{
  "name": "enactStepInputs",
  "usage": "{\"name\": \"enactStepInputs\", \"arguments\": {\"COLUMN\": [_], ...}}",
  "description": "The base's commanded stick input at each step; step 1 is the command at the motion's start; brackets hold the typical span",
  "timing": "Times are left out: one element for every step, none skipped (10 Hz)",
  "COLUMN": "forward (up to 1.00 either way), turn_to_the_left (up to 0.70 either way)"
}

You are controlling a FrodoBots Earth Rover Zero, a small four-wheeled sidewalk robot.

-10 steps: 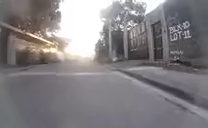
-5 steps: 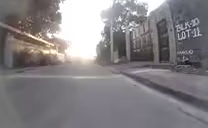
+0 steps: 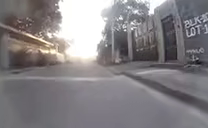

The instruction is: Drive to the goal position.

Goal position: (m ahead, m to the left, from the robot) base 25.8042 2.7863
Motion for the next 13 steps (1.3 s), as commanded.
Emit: {"name": "enactStepInputs", "arguments": {"forward": [1.0,1.0,1.0,1.0,1.0,1.0,1.0,1.0,1.0,1.0,1.0,1.0,1.0], "turn_to_the_left": [0.01,0.01,0.01,0.01,0.01,0.01,0.01,0.01,0.01,0.01,0.01,0.01,0.01]}}
